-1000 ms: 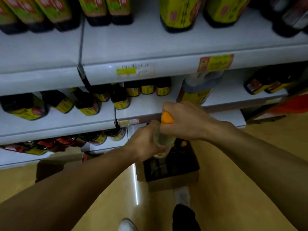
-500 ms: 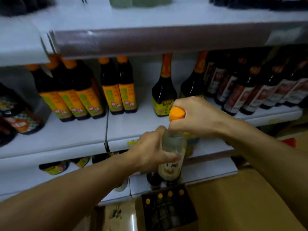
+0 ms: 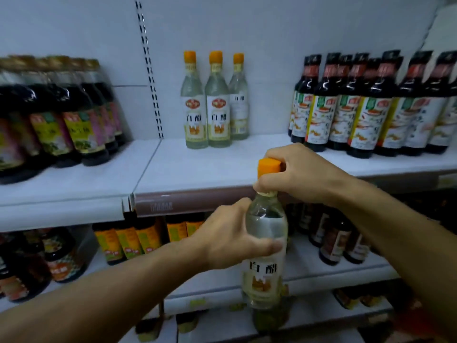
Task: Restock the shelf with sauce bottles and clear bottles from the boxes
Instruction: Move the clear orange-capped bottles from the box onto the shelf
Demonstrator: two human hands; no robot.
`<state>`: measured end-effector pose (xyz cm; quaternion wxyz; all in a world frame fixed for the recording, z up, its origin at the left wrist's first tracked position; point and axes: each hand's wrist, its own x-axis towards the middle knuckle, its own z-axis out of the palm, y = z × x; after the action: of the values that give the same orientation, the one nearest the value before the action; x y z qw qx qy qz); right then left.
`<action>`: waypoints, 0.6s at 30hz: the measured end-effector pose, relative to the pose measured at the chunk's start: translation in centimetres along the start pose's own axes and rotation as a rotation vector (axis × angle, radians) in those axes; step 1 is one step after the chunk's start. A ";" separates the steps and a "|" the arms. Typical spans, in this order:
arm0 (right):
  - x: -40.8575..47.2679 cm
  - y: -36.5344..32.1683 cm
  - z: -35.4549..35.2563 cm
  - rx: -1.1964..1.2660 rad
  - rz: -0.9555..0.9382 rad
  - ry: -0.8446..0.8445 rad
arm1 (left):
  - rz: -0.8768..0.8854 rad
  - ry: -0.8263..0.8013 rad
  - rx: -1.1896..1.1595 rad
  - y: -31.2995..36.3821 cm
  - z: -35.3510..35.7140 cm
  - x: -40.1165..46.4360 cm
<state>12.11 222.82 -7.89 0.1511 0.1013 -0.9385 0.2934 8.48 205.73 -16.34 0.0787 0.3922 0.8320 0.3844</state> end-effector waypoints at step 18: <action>7.9 -1.7 -13.0 0.342 -0.277 0.177 | 0.119 0.252 -0.088 11.6 -8.7 8.0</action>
<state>8.12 228.21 5.85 0.2521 0.2272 -0.8353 0.4324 6.12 211.00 -0.79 -0.0320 0.3855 0.7931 0.4704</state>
